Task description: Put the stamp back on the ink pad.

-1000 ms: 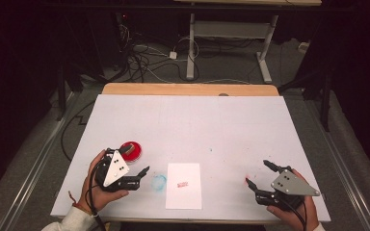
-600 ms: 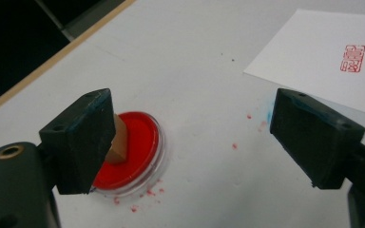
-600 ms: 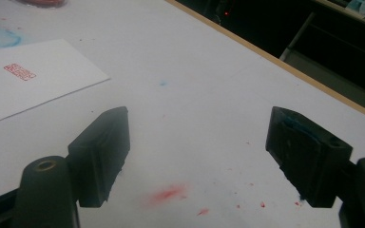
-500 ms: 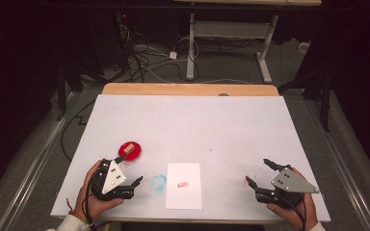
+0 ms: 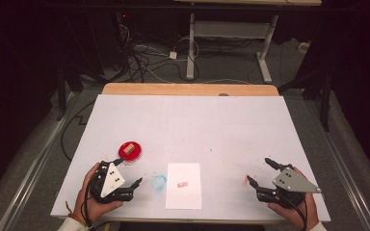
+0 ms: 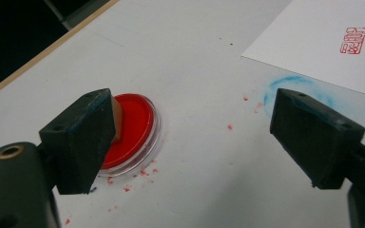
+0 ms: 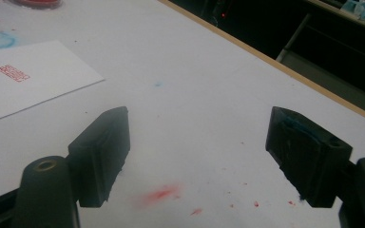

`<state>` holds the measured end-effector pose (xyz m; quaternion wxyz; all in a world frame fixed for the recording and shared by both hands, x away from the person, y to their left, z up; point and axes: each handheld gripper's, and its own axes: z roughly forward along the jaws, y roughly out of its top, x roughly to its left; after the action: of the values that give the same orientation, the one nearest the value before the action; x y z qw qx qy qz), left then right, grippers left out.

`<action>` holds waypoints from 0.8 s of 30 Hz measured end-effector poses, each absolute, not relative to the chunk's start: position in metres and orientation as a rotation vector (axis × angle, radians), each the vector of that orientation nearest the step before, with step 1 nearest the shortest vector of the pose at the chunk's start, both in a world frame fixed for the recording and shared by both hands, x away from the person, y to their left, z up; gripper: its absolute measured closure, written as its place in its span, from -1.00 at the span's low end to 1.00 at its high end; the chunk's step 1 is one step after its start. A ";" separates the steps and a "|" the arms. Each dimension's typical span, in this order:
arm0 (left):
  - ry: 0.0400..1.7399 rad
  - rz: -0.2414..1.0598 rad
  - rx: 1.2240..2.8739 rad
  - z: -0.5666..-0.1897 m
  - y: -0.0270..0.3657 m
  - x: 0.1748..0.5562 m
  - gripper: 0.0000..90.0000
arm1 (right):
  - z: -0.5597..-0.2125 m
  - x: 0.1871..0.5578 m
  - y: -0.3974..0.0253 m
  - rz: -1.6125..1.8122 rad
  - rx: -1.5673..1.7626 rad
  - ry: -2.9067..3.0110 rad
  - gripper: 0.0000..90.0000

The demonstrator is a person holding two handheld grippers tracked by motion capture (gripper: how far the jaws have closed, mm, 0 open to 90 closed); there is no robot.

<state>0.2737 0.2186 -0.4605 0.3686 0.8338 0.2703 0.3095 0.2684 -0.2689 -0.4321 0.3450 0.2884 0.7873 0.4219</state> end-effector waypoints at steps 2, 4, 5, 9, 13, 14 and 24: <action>0.695 0.799 2.130 -0.460 0.219 0.273 -0.67 | -0.432 0.267 -0.268 1.093 0.750 2.045 -0.48; 0.692 0.801 2.133 -0.460 0.219 0.274 -0.66 | -0.431 0.266 -0.267 1.092 0.749 2.041 -0.48; 0.691 0.800 2.131 -0.460 0.220 0.274 -0.66 | -0.431 0.266 -0.267 1.092 0.746 2.041 -0.48; 0.693 0.798 2.128 -0.460 0.220 0.275 -0.66 | -0.433 0.268 -0.266 1.090 0.746 2.048 -0.48; 0.694 0.794 2.134 -0.461 0.220 0.275 -0.66 | -0.433 0.269 -0.266 1.088 0.749 2.050 -0.48; 0.692 0.795 2.135 -0.461 0.219 0.275 -0.67 | -0.433 0.268 -0.266 1.085 0.748 2.049 -0.48; 0.690 0.796 2.136 -0.461 0.219 0.275 -0.66 | -0.434 0.269 -0.265 1.076 0.750 2.048 -0.49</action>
<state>0.2754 0.2189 -0.4605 0.3708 0.8328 0.2692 0.3105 0.2691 -0.2653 -0.4341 0.3473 0.2892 0.7896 0.4150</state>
